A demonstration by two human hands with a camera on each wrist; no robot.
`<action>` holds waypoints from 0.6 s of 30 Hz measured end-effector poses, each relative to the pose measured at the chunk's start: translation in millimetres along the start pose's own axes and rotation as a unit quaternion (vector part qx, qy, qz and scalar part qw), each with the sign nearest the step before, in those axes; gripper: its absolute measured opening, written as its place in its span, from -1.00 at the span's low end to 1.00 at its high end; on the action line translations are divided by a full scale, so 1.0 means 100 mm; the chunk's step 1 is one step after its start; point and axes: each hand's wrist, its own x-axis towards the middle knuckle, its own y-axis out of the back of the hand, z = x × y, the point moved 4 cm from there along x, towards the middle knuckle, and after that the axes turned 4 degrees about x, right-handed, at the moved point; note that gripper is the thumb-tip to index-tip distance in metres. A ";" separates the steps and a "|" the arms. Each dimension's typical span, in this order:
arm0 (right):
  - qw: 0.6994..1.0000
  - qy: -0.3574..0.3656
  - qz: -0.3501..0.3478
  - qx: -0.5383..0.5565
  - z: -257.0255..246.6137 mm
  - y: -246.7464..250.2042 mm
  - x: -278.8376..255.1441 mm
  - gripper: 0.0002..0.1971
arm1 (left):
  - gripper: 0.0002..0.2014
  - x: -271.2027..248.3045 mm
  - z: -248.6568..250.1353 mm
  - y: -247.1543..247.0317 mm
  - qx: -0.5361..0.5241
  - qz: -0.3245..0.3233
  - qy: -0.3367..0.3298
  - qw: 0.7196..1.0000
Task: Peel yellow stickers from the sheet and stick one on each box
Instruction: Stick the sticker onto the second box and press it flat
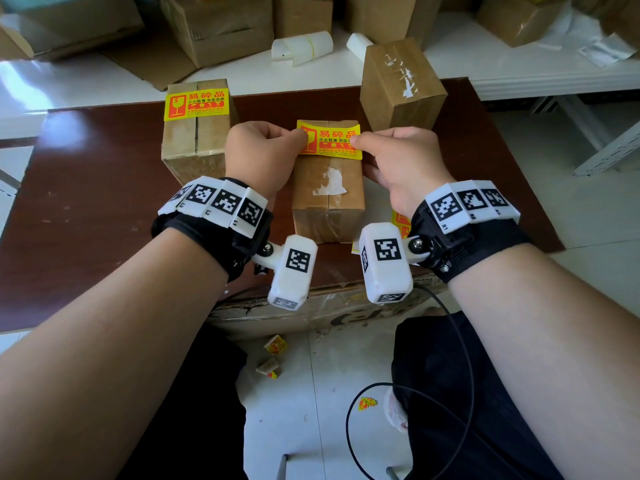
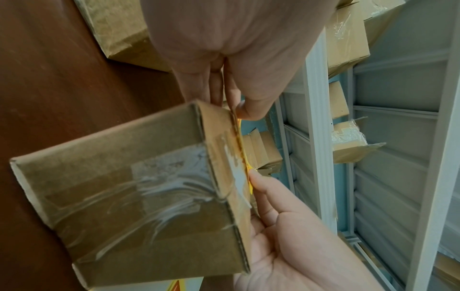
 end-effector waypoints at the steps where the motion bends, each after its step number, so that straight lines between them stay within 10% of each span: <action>1: 1.000 0.000 0.001 0.000 0.00 0.00 0.00 -0.75 | -0.85 0.00 0.00 0.00 0.000 -0.001 0.002 1.000; 18: 1.000 -0.006 0.000 0.002 0.00 -0.02 -0.01 -0.74 | -0.81 0.03 -0.03 -0.01 -0.007 0.000 0.000 1.000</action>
